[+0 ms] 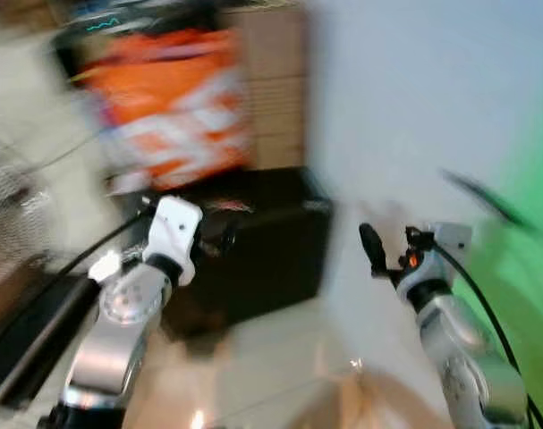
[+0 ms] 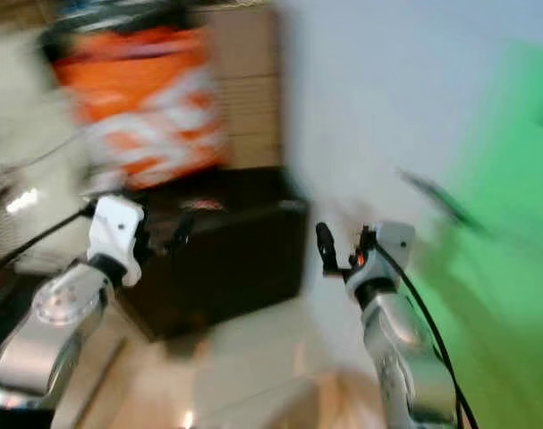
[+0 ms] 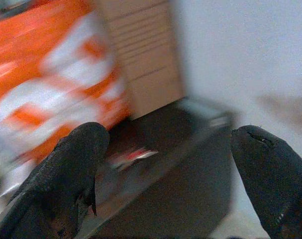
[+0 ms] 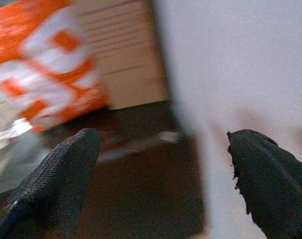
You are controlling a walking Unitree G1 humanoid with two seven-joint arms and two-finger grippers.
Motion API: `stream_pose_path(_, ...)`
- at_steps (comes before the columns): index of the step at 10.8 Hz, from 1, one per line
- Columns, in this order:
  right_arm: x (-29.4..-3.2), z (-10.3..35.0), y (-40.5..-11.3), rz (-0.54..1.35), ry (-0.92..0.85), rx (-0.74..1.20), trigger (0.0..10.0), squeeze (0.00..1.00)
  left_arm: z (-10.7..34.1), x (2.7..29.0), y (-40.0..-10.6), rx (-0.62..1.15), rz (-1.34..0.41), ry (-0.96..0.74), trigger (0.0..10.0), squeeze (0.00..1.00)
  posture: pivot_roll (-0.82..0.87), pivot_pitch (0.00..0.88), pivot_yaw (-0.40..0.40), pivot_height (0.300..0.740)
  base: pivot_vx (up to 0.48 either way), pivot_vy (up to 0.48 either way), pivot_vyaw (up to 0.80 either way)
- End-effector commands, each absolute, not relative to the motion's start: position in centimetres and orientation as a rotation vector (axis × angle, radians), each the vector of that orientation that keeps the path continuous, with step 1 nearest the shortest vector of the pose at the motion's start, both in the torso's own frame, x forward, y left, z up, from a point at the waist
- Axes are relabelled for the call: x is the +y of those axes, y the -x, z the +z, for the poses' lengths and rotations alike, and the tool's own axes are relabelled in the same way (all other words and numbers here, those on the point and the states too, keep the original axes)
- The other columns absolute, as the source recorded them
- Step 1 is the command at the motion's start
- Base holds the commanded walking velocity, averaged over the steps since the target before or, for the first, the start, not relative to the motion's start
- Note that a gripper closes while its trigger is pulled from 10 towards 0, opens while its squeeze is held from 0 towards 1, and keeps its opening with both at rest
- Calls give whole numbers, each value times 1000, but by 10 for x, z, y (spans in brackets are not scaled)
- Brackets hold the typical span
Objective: Hang keys on a hook
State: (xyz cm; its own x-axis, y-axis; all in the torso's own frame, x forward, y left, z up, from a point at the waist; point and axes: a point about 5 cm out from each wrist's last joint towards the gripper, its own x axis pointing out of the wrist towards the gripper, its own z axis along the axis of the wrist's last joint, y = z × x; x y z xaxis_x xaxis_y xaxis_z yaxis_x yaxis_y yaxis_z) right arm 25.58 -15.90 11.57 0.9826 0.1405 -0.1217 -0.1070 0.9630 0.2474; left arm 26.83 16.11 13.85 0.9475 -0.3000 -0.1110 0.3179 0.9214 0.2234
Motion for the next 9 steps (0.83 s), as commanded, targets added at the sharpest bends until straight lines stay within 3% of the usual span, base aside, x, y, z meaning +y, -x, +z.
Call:
stream_pose_path(1,-155,118,-255,142,-248,133,10000,1000,139,163,-269,78,-301,-246,10000,0,-26,0,25,740,311,0,794)
stream_pose_path(5,-155,119,-256,135,-249,124,10000,1000,139,163,-271,78,-301,-242,10000,0,-29,0,26,740,310,0,772)
stream_pose_path(9,-158,120,-256,116,-252,113,10000,1000,138,162,-272,77,-300,-238,10000,0,-32,0,23,740,314,0,0)
